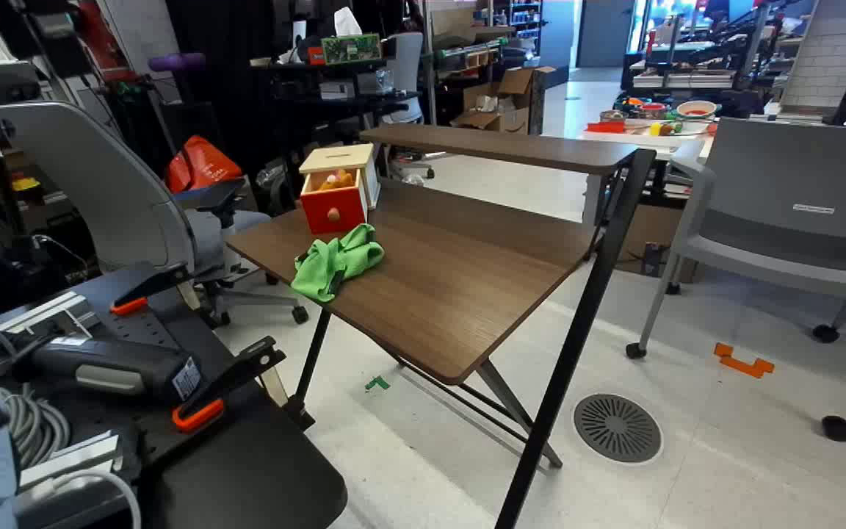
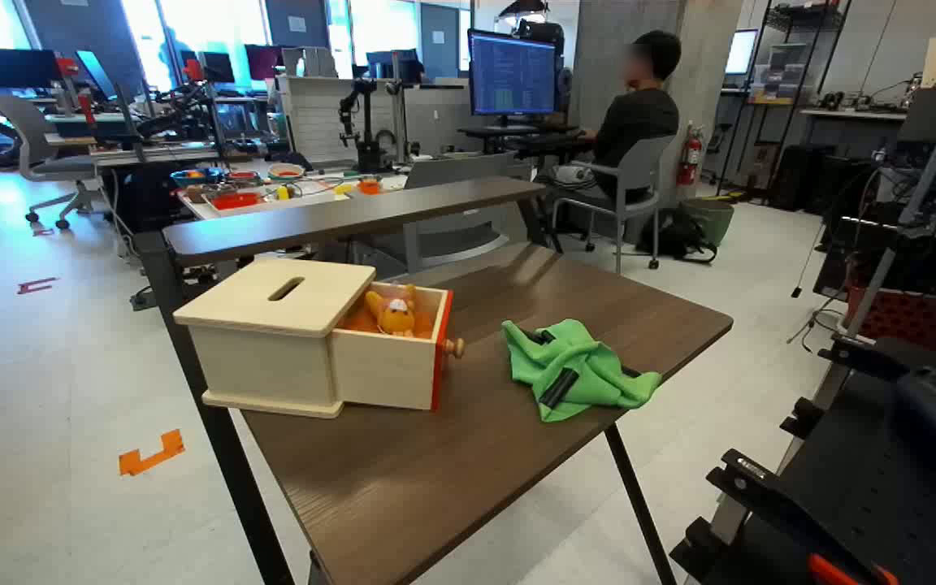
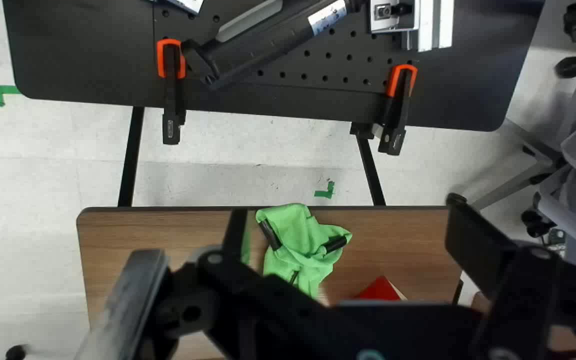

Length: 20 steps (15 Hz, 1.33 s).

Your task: Move the green cloth to the right, then pick the stuffed animal in the drawer and put it on the table, the move the green cloth slightly up on the table

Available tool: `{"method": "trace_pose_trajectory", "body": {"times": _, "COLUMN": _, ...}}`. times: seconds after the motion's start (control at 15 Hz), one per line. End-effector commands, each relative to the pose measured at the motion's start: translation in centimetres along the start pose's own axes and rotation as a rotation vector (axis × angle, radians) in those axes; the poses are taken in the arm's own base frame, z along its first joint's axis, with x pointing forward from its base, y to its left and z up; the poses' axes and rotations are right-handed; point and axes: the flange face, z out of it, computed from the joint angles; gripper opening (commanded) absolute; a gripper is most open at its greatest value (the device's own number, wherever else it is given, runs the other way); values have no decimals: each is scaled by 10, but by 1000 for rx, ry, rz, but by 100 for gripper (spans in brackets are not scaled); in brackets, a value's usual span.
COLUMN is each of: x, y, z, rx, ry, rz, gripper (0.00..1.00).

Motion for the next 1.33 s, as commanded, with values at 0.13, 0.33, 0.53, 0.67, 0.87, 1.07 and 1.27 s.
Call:
{"method": "trace_pose_trajectory", "body": {"times": 0.13, "x": 10, "y": -1, "z": 7, "rx": -5, "ry": 8, "rz": -10, "gripper": 100}}
{"method": "trace_pose_trajectory", "body": {"times": 0.33, "x": 35, "y": -4, "z": 21, "rx": -22, "ry": 31, "rz": -28, "gripper": 100}}
{"method": "trace_pose_trajectory", "body": {"times": 0.53, "x": 67, "y": -8, "z": 51, "rx": -53, "ry": 58, "rz": -56, "gripper": 100}}
{"method": "trace_pose_trajectory", "body": {"times": 0.67, "x": 91, "y": -14, "z": 79, "rx": -71, "ry": 65, "rz": -92, "gripper": 100}}
{"method": "trace_pose_trajectory", "body": {"times": 0.87, "x": 123, "y": -25, "z": 121, "rx": -81, "ry": 45, "rz": -152, "gripper": 100}}
{"method": "trace_pose_trajectory", "body": {"times": 1.07, "x": 153, "y": -32, "z": 167, "rx": -69, "ry": -4, "rz": -226, "gripper": 100}}
{"method": "trace_pose_trajectory", "body": {"times": 1.27, "x": 182, "y": -32, "z": 213, "rx": -57, "ry": -81, "rz": -342, "gripper": 100}}
